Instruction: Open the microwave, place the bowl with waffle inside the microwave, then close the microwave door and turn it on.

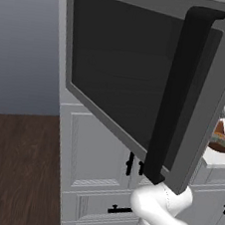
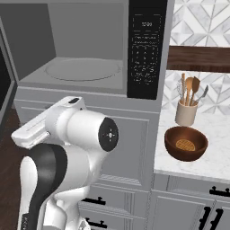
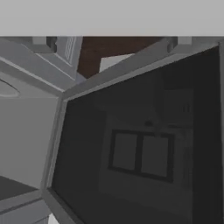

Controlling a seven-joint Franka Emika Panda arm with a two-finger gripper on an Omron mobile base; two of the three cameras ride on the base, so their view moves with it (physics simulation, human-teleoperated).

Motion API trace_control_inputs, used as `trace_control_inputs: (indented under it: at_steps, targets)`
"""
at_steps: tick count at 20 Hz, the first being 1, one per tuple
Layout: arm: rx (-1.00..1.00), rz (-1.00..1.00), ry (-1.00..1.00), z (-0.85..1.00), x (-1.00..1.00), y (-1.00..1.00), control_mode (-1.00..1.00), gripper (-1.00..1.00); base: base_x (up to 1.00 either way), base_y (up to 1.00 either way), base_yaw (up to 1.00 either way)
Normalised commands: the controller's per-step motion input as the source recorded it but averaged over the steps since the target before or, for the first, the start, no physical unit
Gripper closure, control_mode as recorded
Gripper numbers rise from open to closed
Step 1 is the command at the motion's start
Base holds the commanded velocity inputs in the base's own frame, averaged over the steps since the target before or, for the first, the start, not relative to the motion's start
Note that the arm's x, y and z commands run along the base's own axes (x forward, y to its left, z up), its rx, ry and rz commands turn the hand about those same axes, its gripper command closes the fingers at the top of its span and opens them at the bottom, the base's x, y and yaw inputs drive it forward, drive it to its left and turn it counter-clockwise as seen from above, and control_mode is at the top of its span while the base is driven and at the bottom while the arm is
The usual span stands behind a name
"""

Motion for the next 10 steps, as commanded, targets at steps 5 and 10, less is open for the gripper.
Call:
trace_control_inputs:
  at_steps: [5, 10]
  targets:
    - [0.0, 0.01, -0.08, -0.02, 0.32, 0.81, -1.0, -1.0, 0.0, 0.0, 0.0]
    - [0.0, 0.08, 0.01, 0.0, 0.12, 0.92, -1.0, -1.0, 0.0, 0.0, 0.0]
